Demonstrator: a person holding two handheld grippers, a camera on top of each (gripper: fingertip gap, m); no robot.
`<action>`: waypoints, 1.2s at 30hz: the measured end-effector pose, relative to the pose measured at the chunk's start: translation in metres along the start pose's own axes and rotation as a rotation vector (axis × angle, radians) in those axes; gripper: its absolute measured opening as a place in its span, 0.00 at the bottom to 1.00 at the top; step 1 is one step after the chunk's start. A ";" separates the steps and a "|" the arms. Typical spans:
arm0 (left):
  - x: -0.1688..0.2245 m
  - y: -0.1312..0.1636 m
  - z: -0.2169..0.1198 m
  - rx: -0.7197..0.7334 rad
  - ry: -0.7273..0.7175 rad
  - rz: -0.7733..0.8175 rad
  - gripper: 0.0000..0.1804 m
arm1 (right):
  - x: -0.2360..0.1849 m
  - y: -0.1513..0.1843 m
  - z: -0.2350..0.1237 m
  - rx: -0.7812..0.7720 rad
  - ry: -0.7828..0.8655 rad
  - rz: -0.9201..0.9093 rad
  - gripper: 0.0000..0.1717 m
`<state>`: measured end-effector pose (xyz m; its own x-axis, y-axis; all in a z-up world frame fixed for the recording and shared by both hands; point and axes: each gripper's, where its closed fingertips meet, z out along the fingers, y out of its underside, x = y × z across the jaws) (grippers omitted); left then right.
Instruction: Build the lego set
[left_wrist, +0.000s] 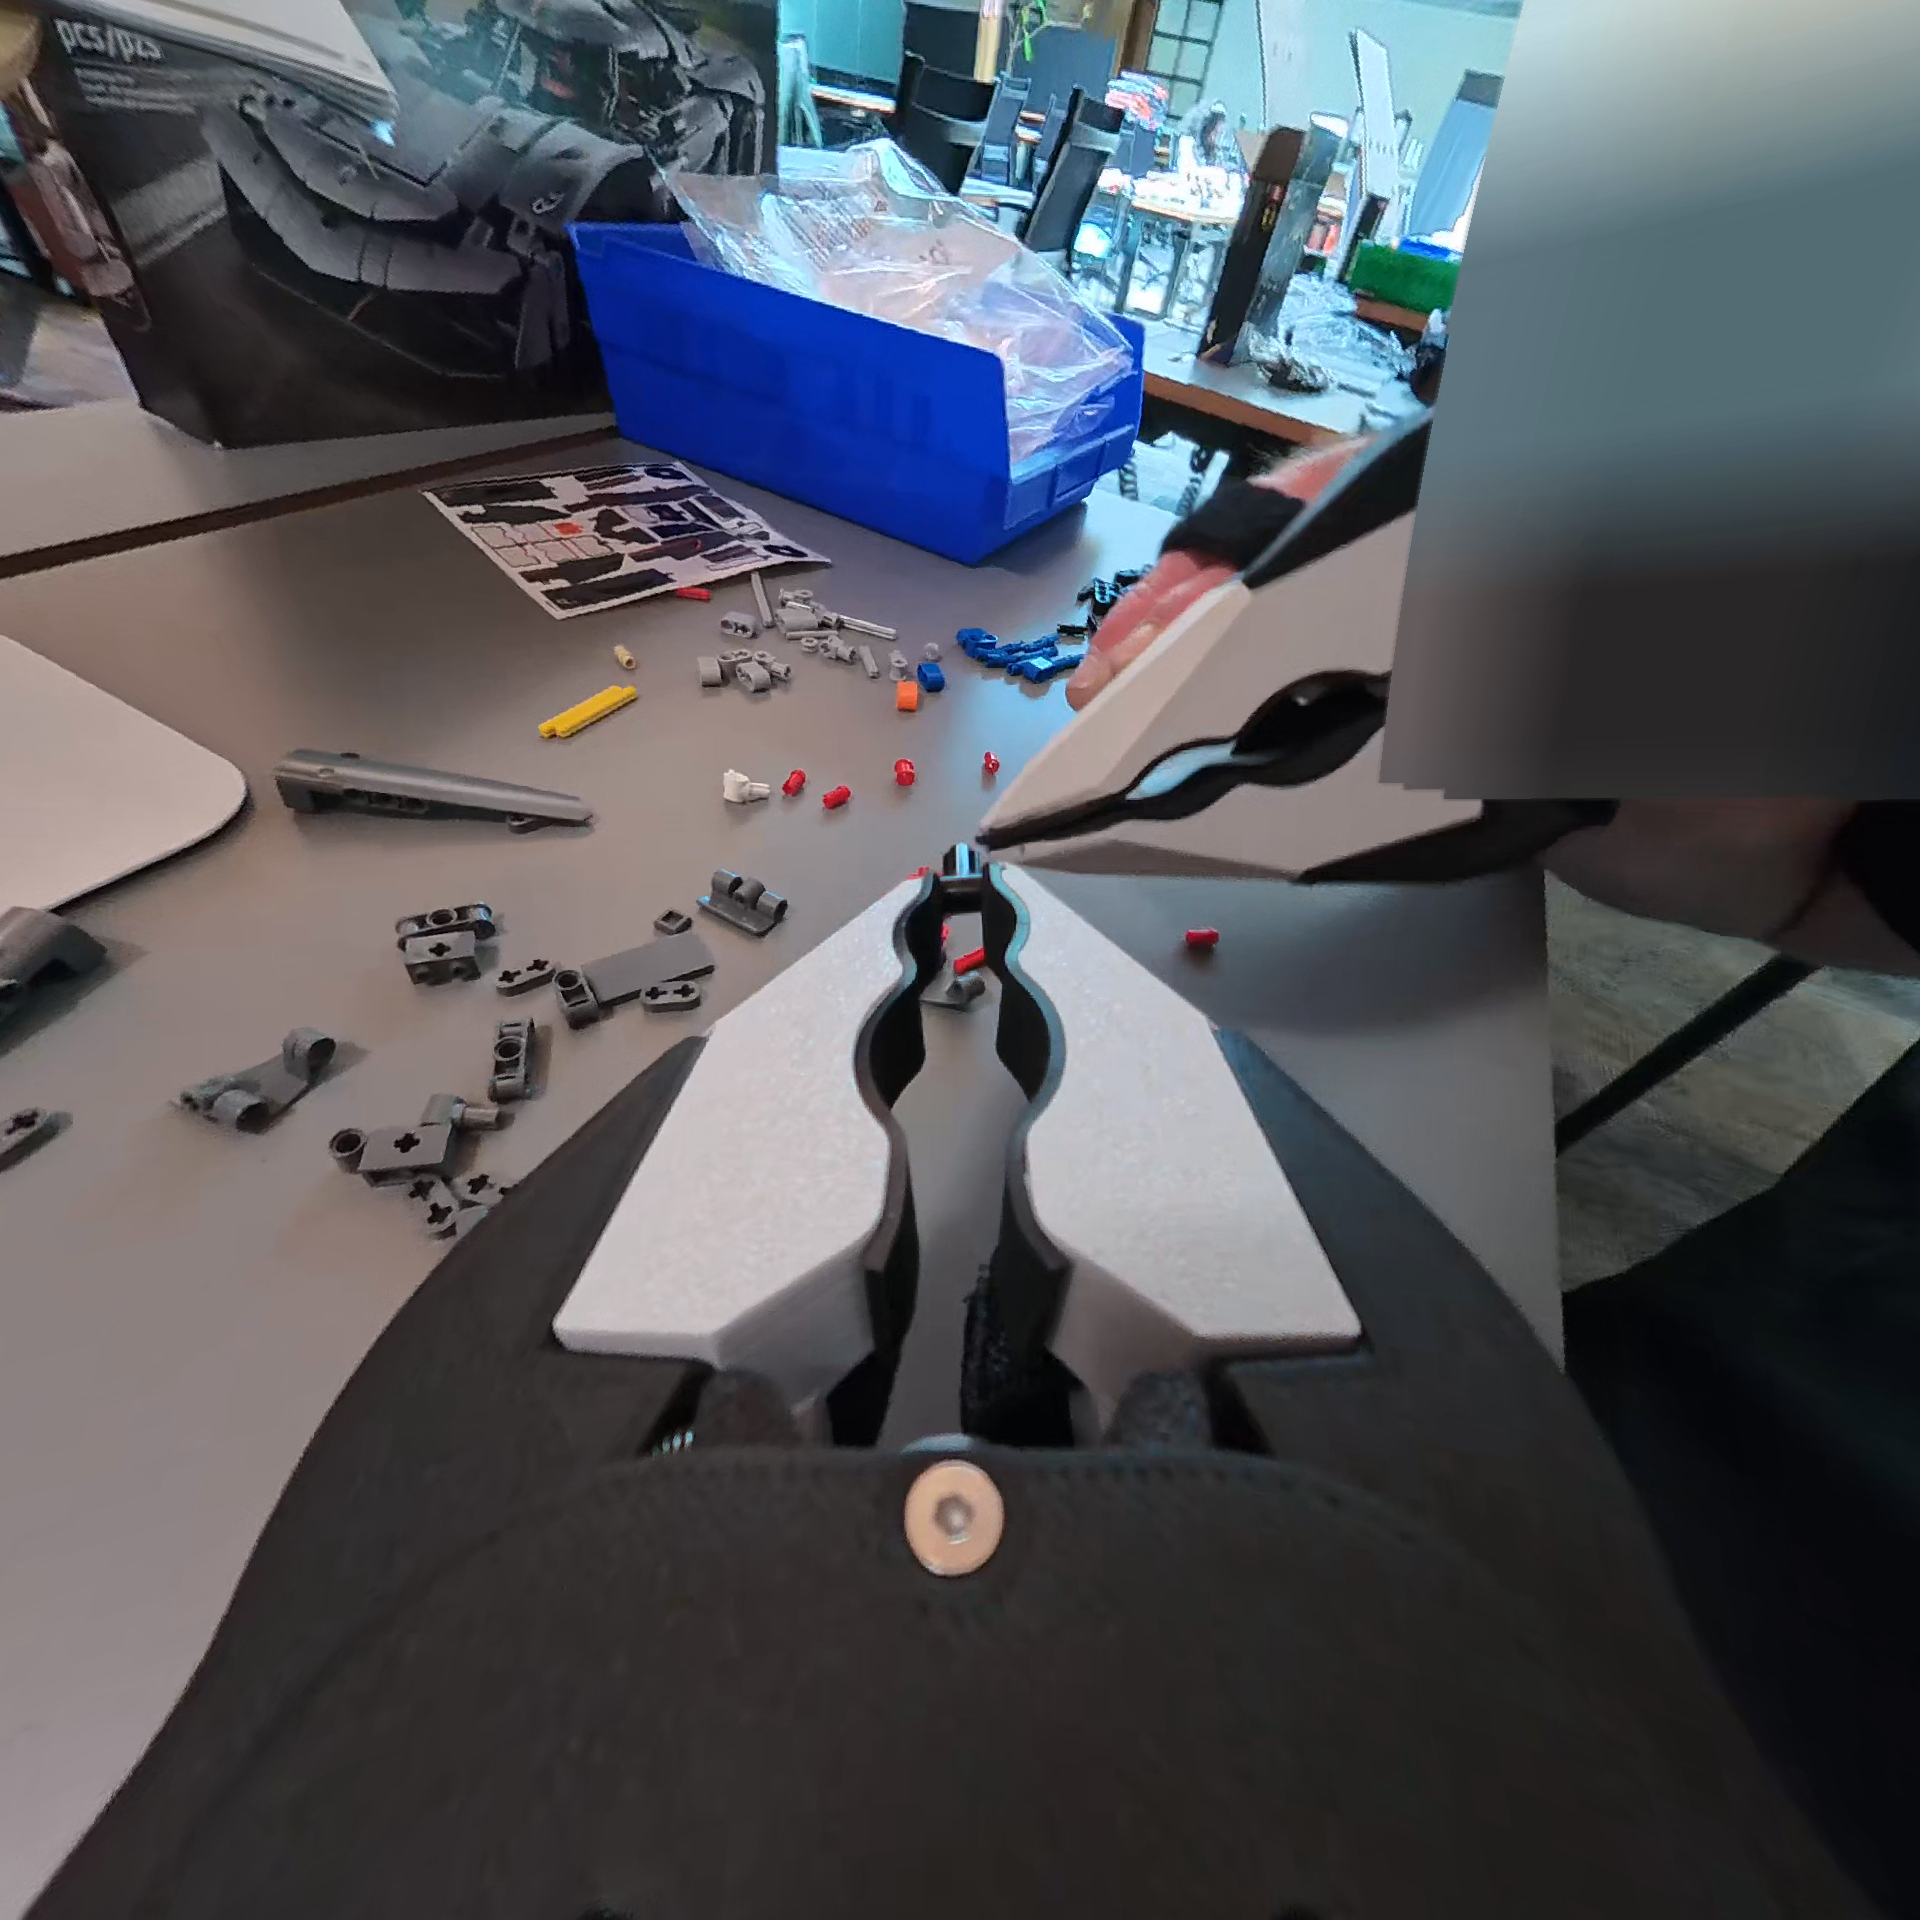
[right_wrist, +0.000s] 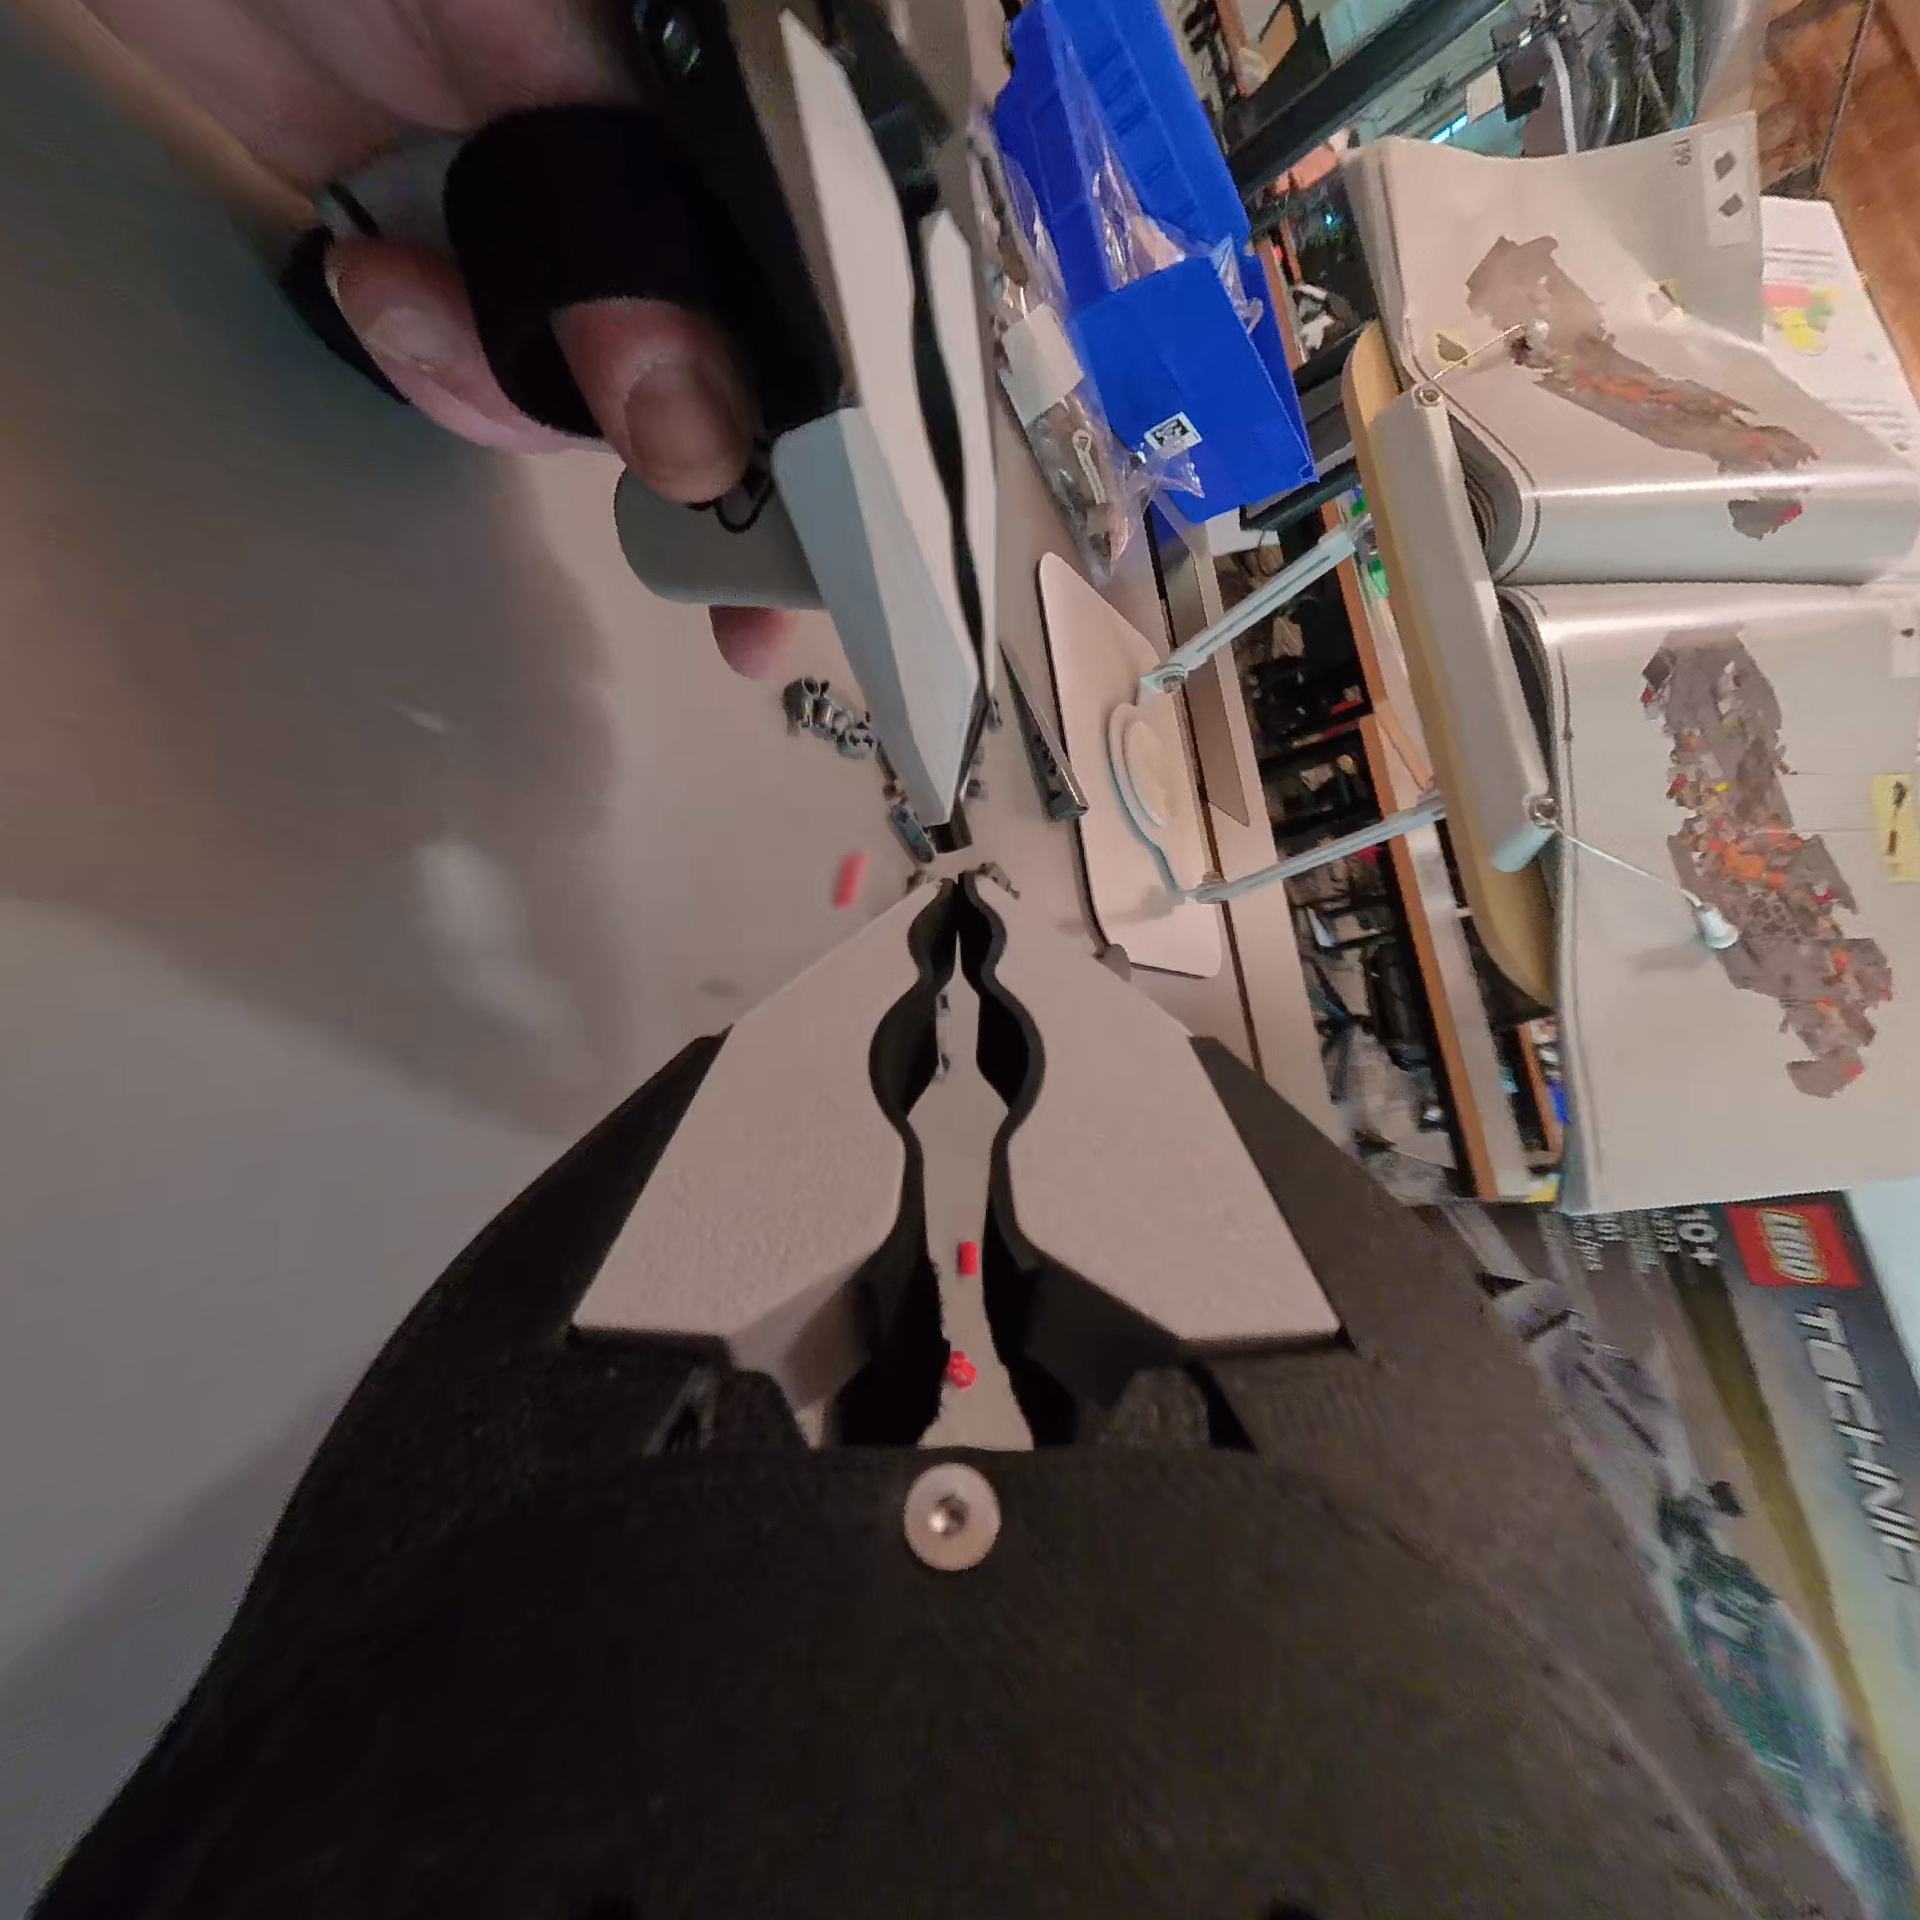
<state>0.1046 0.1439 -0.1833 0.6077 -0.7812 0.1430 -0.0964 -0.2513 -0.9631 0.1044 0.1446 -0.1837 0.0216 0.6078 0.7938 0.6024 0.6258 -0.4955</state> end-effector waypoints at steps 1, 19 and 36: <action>0.001 0.000 0.000 0.002 0.008 0.001 0.03 | 0.001 -0.001 -0.002 0.020 -0.013 0.032 0.00; -0.014 0.012 -0.004 -0.101 -0.001 0.102 0.03 | -0.030 0.039 0.012 -0.091 -0.467 0.502 0.06; -0.066 0.021 -0.018 -0.184 -0.013 0.132 0.03 | -0.041 0.064 0.052 -0.350 -0.648 0.637 0.00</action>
<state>0.0485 0.1800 -0.2089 0.5902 -0.8071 0.0146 -0.3171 -0.2484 -0.9153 0.1003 0.1851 -0.2659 0.0455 0.9989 0.0137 0.8349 -0.0305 -0.5495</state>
